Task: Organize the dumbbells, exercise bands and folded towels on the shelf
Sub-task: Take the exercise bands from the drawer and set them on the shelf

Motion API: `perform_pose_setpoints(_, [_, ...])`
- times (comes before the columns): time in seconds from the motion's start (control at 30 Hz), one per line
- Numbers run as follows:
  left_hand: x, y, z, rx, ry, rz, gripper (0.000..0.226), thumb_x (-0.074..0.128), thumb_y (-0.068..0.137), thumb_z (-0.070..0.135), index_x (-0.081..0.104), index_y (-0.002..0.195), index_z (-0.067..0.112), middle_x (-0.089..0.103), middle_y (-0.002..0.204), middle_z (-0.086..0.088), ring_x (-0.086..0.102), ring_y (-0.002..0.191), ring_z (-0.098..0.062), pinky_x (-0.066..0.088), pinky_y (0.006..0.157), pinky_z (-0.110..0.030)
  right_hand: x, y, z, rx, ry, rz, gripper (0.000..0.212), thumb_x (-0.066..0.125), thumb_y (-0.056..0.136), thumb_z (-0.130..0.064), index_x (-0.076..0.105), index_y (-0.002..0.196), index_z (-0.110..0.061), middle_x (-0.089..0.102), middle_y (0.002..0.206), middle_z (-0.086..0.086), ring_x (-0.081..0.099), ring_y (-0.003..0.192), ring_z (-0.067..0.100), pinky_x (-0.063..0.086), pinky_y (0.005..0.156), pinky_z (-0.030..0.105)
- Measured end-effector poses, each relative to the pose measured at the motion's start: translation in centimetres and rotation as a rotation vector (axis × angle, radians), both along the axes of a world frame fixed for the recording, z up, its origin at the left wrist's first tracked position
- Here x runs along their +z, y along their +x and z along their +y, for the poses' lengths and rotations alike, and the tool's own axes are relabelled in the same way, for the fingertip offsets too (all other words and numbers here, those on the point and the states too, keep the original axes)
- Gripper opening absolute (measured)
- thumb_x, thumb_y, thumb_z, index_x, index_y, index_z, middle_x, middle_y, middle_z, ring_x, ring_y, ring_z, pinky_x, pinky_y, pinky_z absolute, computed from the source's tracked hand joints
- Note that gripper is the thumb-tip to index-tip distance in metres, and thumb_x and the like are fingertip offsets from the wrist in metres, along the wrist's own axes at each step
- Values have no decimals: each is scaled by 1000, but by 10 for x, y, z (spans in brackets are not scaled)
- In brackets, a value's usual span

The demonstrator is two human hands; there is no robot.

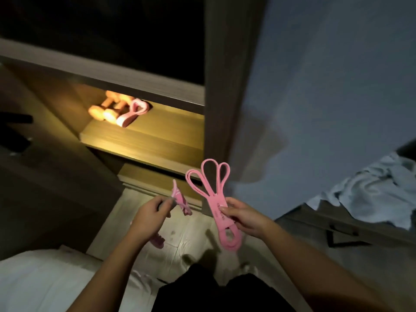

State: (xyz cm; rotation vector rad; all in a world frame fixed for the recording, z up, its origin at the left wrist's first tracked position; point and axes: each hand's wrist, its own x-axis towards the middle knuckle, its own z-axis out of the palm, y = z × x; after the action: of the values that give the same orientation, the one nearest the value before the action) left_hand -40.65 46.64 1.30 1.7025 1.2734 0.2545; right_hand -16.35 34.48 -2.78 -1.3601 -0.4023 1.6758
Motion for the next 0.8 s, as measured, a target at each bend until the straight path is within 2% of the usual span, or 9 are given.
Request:
perform_pose_setpoints(0.07, [5, -23, 16, 32, 17, 6, 50, 44, 76, 67, 68, 86, 24, 67, 79, -1, 66, 71, -23, 57, 56, -34, -1, -20, 29, 32, 3, -14, 19, 49, 95, 4, 59, 106, -8, 67, 92, 8, 65, 74, 12, 52, 73, 26])
perform_pose_setpoints(0.13, [9, -41, 28, 52, 25, 17, 40, 47, 82, 58, 65, 83, 23, 66, 82, -4, 65, 73, -29, 49, 44, -19, -3, -38, 56, 57, -2, -32, 19, 50, 95, 3, 60, 106, -9, 67, 91, 8, 65, 74, 13, 52, 73, 28])
perform_pose_setpoints(0.23, [11, -60, 45, 111, 24, 20, 42, 44, 76, 60, 65, 80, 24, 67, 82, -4, 64, 71, -28, 46, 43, -18, -5, -59, 94, 80, -27, -24, 18, 51, 96, 1, 61, 108, -8, 69, 91, 9, 66, 77, 17, 54, 72, 30])
perform_pose_setpoints(0.27, [10, -65, 50, 134, 16, 20, 45, 43, 73, 63, 65, 79, 24, 67, 81, -4, 65, 70, -26, 48, 45, -22, -4, -65, 105, 99, -32, -21, 17, 52, 96, 0, 61, 108, -8, 69, 91, 9, 66, 77, 17, 54, 72, 30])
perform_pose_setpoints(0.33, [8, -73, 62, 171, 20, 15, 50, 41, 72, 65, 65, 81, 23, 67, 79, -2, 65, 72, -25, 54, 57, -37, -2, -75, 126, 140, -37, -27, 15, 52, 96, -2, 61, 107, -8, 69, 90, 9, 65, 77, 18, 54, 73, 31])
perform_pose_setpoints(0.4, [6, -80, 74, 204, 38, 15, 55, 38, 72, 67, 65, 84, 20, 67, 79, -2, 64, 74, -25, 54, 66, -42, 0, -83, 149, 180, -48, -35, 15, 53, 96, -4, 62, 107, -9, 70, 87, 7, 66, 77, 18, 54, 75, 32])
perform_pose_setpoints(0.57, [-1, -92, 114, 265, 22, 27, 43, 41, 79, 59, 64, 88, 24, 66, 83, -2, 65, 77, -22, 53, 56, -31, 2, -95, 212, 248, -88, -21, 25, 56, 94, -7, 58, 119, -7, 72, 91, 9, 68, 80, 20, 56, 75, 34])
perform_pose_setpoints(0.7, [-12, -97, 161, 341, -3, 1, 34, 46, 91, 49, 63, 84, 20, 66, 84, -6, 63, 81, -25, 54, 62, -36, -5, -99, 264, 278, -119, -5, 30, 57, 95, -8, 57, 125, -8, 72, 94, 10, 68, 82, 21, 57, 76, 35])
perform_pose_setpoints(0.8, [-19, -101, 198, 370, -4, -3, 26, 49, 95, 40, 64, 83, 23, 67, 84, -1, 62, 85, -21, 51, 77, -40, -9, -102, 302, 302, -123, 1, 29, 56, 94, -8, 57, 122, -9, 71, 90, 10, 67, 78, 20, 56, 73, 35])
